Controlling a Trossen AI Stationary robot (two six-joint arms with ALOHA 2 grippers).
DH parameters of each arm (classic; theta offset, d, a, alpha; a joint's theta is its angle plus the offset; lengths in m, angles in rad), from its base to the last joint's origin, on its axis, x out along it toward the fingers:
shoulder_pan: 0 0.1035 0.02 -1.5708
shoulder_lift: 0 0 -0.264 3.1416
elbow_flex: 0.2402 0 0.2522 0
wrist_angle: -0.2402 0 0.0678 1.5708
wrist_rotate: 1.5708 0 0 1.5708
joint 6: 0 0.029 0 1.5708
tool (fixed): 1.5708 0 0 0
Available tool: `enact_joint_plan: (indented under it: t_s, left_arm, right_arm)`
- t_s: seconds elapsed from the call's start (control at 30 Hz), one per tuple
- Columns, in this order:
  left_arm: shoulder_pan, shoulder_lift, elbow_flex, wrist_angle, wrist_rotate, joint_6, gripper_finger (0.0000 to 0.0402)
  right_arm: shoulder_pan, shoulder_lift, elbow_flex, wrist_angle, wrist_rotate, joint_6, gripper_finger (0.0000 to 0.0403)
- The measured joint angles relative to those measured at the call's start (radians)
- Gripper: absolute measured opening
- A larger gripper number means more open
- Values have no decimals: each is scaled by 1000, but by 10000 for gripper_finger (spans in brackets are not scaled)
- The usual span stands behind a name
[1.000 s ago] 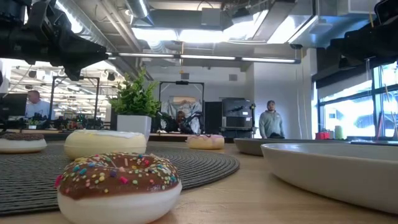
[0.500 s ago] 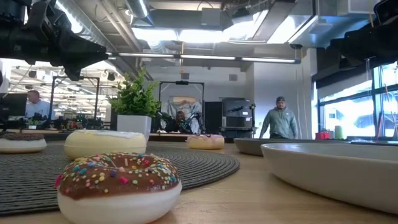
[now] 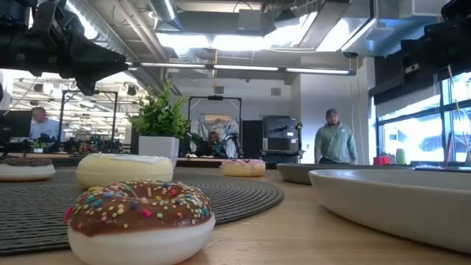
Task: Pick & Place donuts
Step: Put the large purple donut on the black plate
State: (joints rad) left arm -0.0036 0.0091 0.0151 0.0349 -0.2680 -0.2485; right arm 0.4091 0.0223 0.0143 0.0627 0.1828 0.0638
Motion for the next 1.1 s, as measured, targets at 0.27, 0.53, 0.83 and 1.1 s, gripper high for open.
enact_joint_plan:
  t_s: [0.27,0.53,0.83,1.1]
  left_arm:
    - [0,0,0,0,0,0,91]
    - [0,0,0,0,0,0,93]
    - [0,0,0,0,0,0,93]
    - [0,0,0,0,0,0,91]
  right_arm:
    - [0,0,0,140,26,-69,231]
    - [0,0,0,171,83,-152,251]
    - [0,0,0,157,86,-151,251]
    - [0,0,0,166,86,-126,251]
